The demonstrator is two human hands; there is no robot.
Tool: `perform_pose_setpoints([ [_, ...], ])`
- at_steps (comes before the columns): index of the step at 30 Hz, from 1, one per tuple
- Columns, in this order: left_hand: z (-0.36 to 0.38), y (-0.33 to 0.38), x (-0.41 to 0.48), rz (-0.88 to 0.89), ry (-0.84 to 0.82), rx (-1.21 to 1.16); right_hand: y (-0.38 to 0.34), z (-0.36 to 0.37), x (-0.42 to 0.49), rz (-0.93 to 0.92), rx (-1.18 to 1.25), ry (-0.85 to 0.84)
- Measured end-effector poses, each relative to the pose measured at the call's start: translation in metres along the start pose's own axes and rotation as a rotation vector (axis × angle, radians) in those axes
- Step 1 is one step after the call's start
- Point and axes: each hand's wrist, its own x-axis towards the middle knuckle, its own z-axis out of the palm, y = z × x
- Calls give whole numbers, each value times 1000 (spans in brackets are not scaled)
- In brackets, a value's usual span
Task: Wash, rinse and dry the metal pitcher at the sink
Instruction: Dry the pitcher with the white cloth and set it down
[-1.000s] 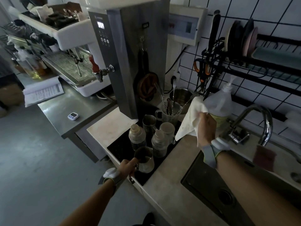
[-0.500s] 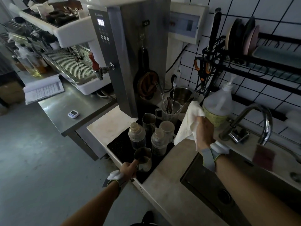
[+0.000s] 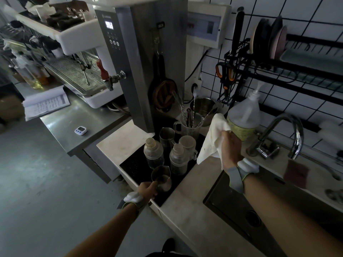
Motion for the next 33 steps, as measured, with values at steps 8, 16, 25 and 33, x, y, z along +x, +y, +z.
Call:
perform_pose_setpoints([
  [8,-19,13,-1,49,26,391,1,-6,-3,11,-1,9],
  [16,-24,78,-3,425,300,244,-6,-24,-4,-42,25,-29],
  [25,40,259,-35,921,-163,-99,-29,-58,18,-185,77,-231],
  [33,80,328,-14,937,-263,23,-38,-89,51,-309,69,-310],
])
